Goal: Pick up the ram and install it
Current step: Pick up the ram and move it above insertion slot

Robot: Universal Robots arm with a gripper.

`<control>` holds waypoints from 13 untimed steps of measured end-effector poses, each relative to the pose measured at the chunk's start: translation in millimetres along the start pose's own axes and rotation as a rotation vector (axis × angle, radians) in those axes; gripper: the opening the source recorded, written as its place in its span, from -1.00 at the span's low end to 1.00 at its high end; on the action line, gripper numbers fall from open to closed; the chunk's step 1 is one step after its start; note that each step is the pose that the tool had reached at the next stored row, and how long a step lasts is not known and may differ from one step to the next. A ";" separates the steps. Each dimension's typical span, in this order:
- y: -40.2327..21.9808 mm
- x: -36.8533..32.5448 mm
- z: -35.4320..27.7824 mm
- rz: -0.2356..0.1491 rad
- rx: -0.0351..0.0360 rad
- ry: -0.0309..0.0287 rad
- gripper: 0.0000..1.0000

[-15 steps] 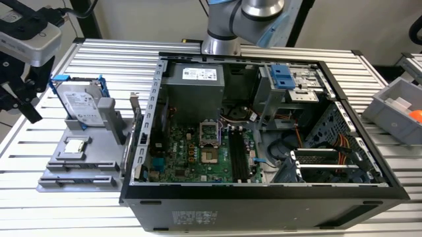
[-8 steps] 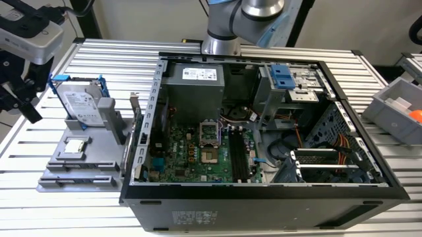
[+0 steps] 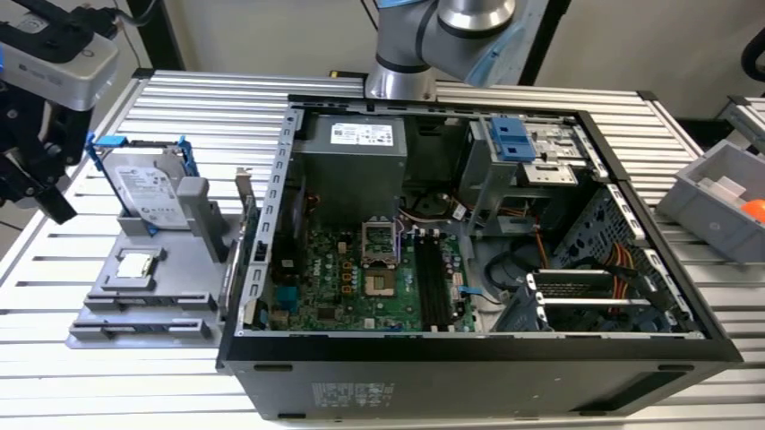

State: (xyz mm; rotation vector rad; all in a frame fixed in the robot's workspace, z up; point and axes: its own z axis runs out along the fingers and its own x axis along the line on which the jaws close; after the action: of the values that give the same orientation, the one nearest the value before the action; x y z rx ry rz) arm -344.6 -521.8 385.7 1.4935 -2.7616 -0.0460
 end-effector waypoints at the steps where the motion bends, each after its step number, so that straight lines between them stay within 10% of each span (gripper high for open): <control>1: 0.0 0.0 0.0 -0.010 -0.0001 0.0003 -1.00; 13: 0.0 0.0 -0.1 -0.131 0.0029 0.0008 -1.00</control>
State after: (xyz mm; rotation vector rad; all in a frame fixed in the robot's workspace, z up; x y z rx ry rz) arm -344.5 -521.8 385.8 1.6729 -2.6600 -0.0415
